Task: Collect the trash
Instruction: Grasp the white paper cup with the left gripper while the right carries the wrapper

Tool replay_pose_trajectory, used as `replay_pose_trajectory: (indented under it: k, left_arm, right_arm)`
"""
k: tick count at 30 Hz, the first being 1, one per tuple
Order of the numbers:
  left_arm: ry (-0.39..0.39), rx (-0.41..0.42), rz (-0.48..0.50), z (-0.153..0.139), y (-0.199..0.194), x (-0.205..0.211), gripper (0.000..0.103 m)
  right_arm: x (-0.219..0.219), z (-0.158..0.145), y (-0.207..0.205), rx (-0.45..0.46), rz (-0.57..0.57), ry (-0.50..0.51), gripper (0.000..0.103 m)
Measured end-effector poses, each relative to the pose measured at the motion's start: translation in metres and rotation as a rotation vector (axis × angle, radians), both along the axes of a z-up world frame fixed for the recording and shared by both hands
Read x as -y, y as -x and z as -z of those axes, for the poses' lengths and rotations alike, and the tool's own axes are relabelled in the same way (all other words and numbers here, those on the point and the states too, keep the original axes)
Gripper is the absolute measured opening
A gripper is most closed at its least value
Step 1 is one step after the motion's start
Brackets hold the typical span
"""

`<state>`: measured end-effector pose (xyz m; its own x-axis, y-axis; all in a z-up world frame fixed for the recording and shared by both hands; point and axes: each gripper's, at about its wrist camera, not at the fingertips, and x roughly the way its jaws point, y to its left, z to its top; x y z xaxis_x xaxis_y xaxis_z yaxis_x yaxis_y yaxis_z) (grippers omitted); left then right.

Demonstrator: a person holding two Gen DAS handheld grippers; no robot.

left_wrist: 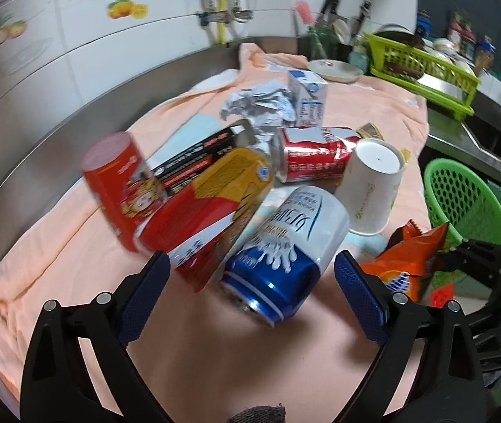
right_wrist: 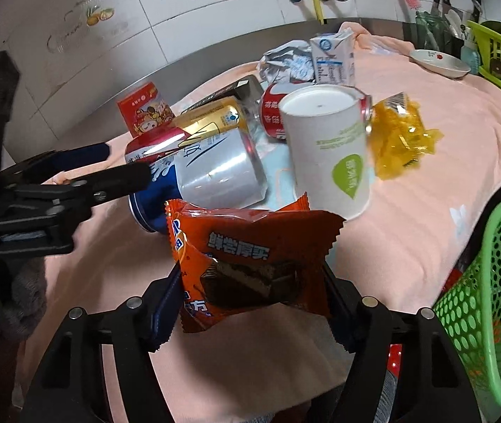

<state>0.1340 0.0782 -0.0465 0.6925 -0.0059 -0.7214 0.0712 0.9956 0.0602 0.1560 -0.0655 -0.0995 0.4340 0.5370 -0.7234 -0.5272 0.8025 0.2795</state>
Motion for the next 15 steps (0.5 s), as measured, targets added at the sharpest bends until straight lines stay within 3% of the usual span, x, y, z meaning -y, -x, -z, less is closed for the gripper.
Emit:
replay_pose_trajectory:
  k: [7,15]
  left_arm:
    - [-0.034,-0.035,0.092,0.005,-0.020,0.018,0.089]
    - [0.048,-0.005,0.198,-0.008,-0.039,0.054,0.089]
  right_arm:
    - [0.027,-0.015,0.015,0.026,0.037,-0.013,0.067]
    - [0.077,-0.027,0.019,0.061,0.158,-0.002,0.067]
